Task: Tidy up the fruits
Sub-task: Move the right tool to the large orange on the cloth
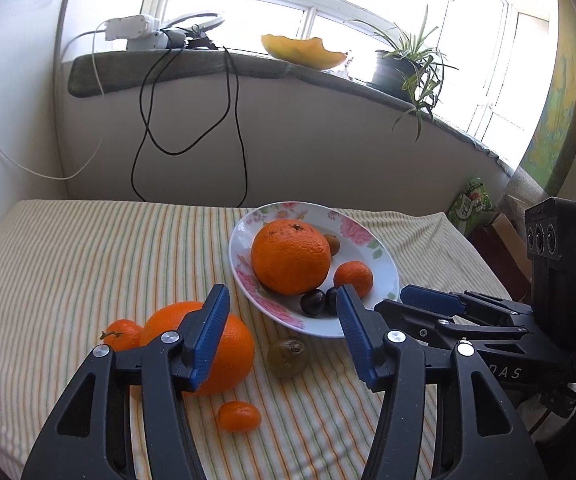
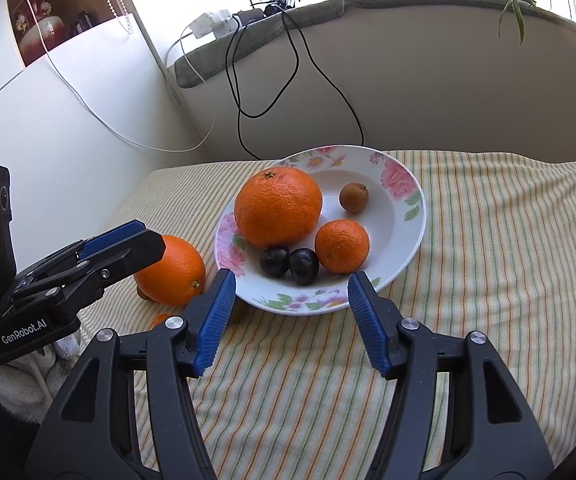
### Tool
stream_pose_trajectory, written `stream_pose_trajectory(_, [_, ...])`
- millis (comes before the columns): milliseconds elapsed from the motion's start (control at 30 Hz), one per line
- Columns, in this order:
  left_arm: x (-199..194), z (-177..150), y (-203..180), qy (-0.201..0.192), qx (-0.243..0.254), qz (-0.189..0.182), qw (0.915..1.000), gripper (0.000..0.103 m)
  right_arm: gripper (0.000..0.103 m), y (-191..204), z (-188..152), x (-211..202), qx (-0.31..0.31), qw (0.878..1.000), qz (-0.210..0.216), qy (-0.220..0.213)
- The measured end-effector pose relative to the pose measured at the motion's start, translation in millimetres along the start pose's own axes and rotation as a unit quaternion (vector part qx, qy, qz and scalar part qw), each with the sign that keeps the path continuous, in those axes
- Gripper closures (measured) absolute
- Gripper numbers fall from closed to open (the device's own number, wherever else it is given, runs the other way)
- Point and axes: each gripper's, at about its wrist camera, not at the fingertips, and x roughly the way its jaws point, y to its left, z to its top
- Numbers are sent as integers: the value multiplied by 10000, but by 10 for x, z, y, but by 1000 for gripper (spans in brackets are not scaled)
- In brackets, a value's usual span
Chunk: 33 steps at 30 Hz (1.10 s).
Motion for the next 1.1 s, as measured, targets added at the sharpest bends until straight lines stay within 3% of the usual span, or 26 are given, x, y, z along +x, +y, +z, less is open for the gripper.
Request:
stream_pose_trajectory(167, [-169,-57,194,-67,-160,119,9998,37,32,109,-9,-79,-57,9999,142,-28])
stream_pose_trajectory(300, [-297,-142,400,-74,-339,248,9991,34,17,195,-6,-112,6,9995,313,4])
stream_pose_trajectory(533, [-427,-323,721,38,-611,451,9971,31,13,355,-14,-77,195,9970,719,210])
stream_pose_trajectory(800, [-443,-533,848,242,-904,331,9951,27,13,515,14,89,296,9939,964,440])
stream_pose_trajectory(1100, [-380,-455,727,222,-584,71,9980,27,13,572,21,359,825,9842,1370,755])
